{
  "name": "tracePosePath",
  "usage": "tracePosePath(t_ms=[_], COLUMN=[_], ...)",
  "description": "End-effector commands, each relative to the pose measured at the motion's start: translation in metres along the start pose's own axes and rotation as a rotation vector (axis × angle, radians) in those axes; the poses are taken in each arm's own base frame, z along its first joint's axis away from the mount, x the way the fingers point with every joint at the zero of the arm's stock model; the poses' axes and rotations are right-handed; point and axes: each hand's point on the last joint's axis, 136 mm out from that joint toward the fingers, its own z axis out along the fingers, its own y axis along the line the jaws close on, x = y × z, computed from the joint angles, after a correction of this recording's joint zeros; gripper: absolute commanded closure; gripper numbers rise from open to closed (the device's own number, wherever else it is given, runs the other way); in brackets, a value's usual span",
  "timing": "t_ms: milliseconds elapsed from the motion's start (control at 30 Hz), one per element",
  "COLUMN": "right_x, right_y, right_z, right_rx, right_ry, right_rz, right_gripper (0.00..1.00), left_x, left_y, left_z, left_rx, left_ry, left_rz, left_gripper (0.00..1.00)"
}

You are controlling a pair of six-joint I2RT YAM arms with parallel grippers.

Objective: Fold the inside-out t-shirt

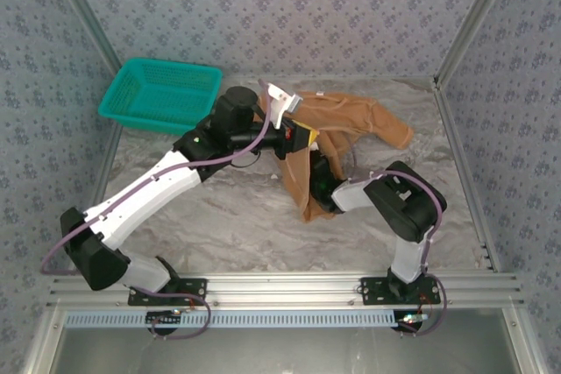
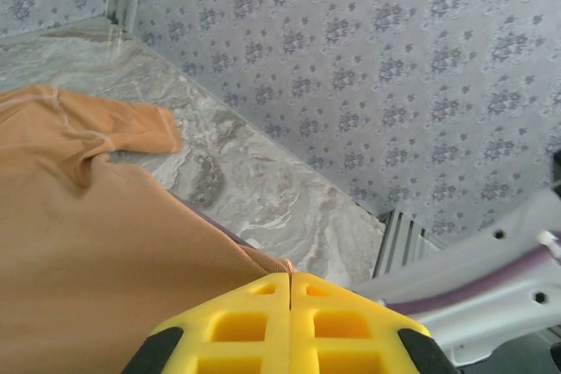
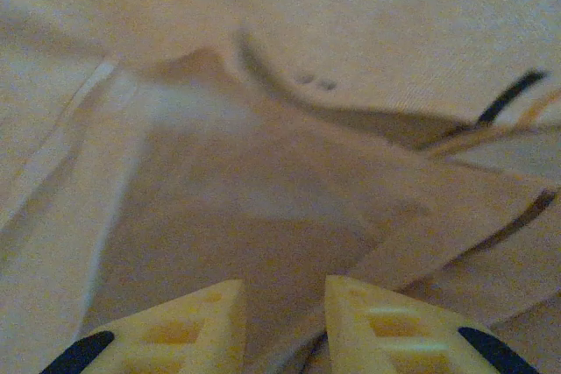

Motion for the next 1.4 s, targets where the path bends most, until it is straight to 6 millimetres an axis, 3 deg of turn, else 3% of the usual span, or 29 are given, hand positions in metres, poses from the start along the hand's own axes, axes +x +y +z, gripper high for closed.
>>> tracePosePath(t_ms=[0,133,433,567,733,967,1200,1367], right_x=[0.005,0.000,0.006,0.010,0.012,0.007,0.009,0.005], right_y=[-0.006,0.012,0.044,0.054,0.048,0.014,0.012,-0.009], right_z=[0.010,0.006,-0.023,-0.026,-0.009,0.018,0.038,0.052], right_rx=[0.050,0.026,-0.005,-0.017,-0.007,0.067,0.087,0.100], right_ry=[0.047,0.028,-0.035,-0.033,0.033,0.137,0.167,0.179], right_rz=[0.030,-0.022,-0.155,-0.201,-0.173,-0.024,0.038,0.148], right_gripper=[0.67,0.67,0.63,0.60,0.58,0.58,0.57,0.54], left_x=[-0.030,-0.032,-0.034,-0.035,-0.031,-0.036,-0.045,-0.048], left_y=[-0.034,-0.022,0.014,0.019,-0.002,-0.051,-0.067,-0.083], left_z=[-0.019,-0.016,-0.011,-0.007,-0.007,-0.034,-0.047,-0.057], left_rx=[0.085,0.008,-0.179,-0.199,-0.084,0.132,0.181,0.228], left_ry=[-0.092,-0.091,-0.089,-0.083,-0.072,-0.145,-0.185,-0.201], left_rz=[0.069,0.070,0.095,0.096,0.096,0.123,0.145,0.161], left_gripper=[1.00,1.00,1.00,1.00,1.00,1.00,1.00,1.00])
